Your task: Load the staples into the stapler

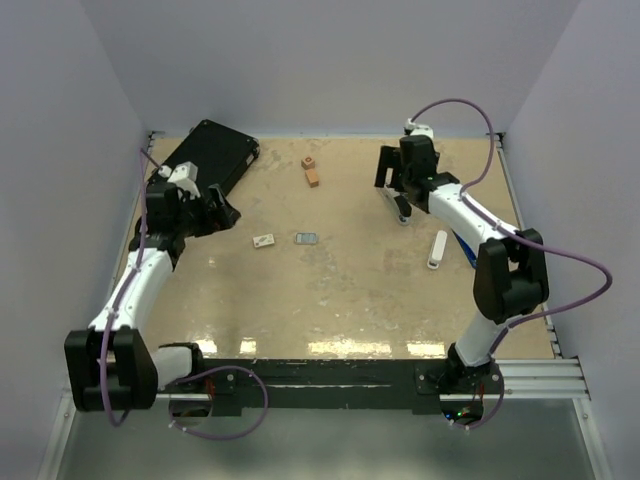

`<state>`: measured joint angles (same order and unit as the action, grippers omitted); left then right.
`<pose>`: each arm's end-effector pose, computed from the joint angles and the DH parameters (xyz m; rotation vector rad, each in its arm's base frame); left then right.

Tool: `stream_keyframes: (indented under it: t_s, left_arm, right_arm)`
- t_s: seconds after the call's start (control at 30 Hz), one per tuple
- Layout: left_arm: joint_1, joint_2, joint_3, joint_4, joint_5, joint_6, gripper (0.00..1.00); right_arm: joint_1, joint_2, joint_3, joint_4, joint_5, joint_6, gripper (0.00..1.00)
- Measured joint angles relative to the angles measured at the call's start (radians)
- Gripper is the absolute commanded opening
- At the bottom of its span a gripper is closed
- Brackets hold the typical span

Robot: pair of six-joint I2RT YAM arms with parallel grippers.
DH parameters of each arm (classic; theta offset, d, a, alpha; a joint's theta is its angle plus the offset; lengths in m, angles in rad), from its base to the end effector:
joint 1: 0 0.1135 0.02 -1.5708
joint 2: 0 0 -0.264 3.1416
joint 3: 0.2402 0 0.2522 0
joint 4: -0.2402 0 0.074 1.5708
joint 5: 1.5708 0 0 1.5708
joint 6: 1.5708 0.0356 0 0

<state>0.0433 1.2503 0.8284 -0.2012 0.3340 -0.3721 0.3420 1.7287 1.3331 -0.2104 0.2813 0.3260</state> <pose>0.2725 0.0001 0.2557 -0.2675 2.1915 -0.5504 0.3798 0.1247 0.2736 0.1419 2.1462 0.0813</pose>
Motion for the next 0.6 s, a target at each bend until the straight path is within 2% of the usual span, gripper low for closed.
stream_keyframes:
  t_s: [0.2, 0.3, 0.4, 0.53, 0.6]
  left_arm:
    - [-0.001, -0.222, -0.105, -0.018, -0.080, 0.046, 1.00]
    - [-0.001, -0.290, -0.145, -0.030, -0.108, 0.062, 1.00]
    - [-0.001, -0.314, -0.153, -0.033, -0.124, 0.072, 1.00]
    - [-0.001, -0.306, -0.153, -0.037, -0.130, 0.079, 1.00]
    - [0.000, -0.298, -0.153, -0.044, -0.129, 0.079, 1.00]
  right_arm:
    - [-0.121, 0.074, 0.010, -0.007, -0.106, -0.057, 0.98]
    - [-0.140, 0.149, 0.019, -0.016, -0.145, -0.086, 0.92]
    - [-0.138, 0.203, 0.021, -0.029, -0.171, -0.109, 0.82]
    - [-0.133, 0.235, 0.023, -0.058, -0.190, -0.130, 0.62]
    - [-0.133, 0.235, 0.023, -0.065, -0.197, -0.137, 0.56]
